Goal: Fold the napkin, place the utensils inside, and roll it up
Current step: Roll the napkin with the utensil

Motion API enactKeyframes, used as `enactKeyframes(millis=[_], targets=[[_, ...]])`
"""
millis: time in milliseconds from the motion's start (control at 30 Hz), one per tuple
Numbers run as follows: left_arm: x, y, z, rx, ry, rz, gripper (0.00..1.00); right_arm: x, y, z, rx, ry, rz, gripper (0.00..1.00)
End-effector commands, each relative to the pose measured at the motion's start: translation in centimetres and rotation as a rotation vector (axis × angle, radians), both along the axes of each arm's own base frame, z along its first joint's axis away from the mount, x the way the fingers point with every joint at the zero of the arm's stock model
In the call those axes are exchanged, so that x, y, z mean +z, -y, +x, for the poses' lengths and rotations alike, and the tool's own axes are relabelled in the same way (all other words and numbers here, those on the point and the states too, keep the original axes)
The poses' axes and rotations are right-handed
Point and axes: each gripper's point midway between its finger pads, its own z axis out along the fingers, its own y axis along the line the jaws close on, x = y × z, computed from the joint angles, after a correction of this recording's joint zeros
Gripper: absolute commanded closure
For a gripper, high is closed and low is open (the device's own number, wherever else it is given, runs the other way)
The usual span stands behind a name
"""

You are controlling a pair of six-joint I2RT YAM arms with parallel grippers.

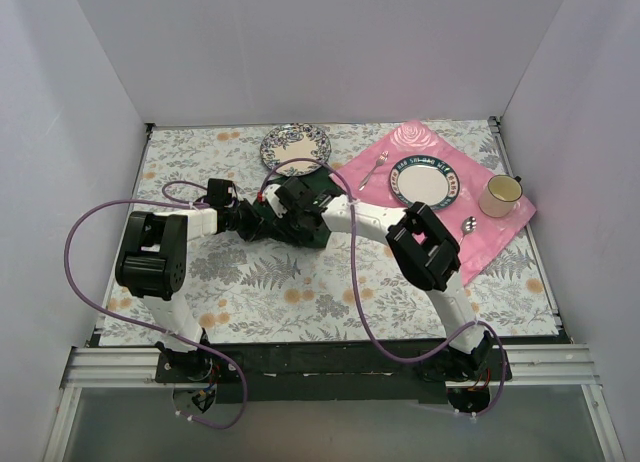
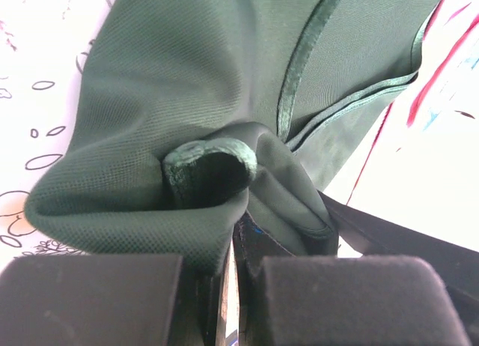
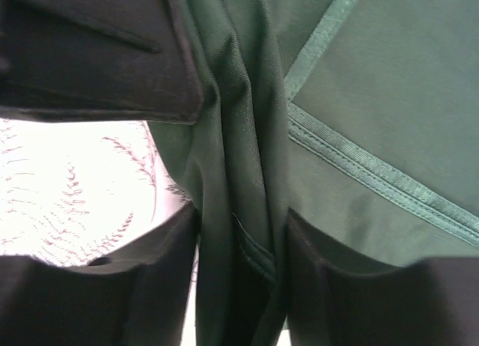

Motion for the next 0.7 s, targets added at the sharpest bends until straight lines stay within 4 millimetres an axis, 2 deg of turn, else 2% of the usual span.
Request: enactKeyframes(millis=[0,133,300,433,533,667], targets=[[2.9,0.2,1.4,-0.008,0.089,0.004,1.0,1.9,0.3,2.2,-0.04,0.059,0.015,0.57],[3.7,0.1,1.6,-0.011,0.111,0.013,1.0,1.9,0.0,1.8,-0.031,-0.004,0.069,0.73],[5.6,-0.6,1.8,-0.001,0.161,0.052,0.96,1.5,0.2,1.1,-0.023,-0.138,0.171,0.82],[7.7,-1.6,1.5,0.021,0.218,0.111,0.75,1.4,-0.6,-0.6,0.021,-0.301,0.313,0.94],[8.8,-2.8,1.0,0.053,0.249,0.17,0.63,1.1,-0.7,-1.4,0.034,-0.397,0.369,0.97],[9.6,-3.6,-0.1,0.053,0.26,0.216,0.61,0.4,-1.0,-2.4,0.007,-0.517,0.399,0.98]])
